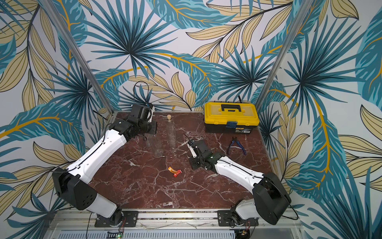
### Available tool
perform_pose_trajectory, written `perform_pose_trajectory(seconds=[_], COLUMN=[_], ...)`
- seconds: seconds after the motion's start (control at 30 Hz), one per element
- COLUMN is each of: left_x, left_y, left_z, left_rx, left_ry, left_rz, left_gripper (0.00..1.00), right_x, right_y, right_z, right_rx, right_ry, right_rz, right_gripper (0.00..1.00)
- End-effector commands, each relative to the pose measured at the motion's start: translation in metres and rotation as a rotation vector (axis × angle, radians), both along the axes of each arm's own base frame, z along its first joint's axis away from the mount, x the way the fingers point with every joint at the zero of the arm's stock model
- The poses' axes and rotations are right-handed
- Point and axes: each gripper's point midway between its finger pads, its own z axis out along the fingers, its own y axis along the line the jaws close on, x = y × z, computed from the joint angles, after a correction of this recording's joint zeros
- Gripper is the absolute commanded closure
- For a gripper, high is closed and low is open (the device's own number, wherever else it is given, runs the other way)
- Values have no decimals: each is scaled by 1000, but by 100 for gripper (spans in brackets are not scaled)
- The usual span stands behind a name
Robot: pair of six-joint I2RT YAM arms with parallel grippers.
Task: Remove the label from the bottle
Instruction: Place the bottle at the center of the board.
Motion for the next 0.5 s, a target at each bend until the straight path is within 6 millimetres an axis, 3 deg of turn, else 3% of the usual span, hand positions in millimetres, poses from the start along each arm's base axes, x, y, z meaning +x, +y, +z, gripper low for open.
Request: perform_pose_trajectory(seconds=[0.0, 0.13, 0.4, 0.47], left_x=[8, 9, 8, 7], left_y=[-5, -4, -3, -2], left_z=[11, 3, -5, -5], left_rx=[-33, -29, -30, -32], left_ry=[-51, -34, -13, -13], left_rz=[-11, -6, 6, 10], left_gripper=[100, 100, 89, 83], right_x=[3, 2, 1, 1], right_y=[4, 3, 2, 3], right_z=[1, 0, 0, -1], right_rx=[18, 17, 14, 13], right_ry=[4, 7, 10, 11], right_rz=[-8, -7, -4, 0], right_gripper=[100, 100, 100, 100])
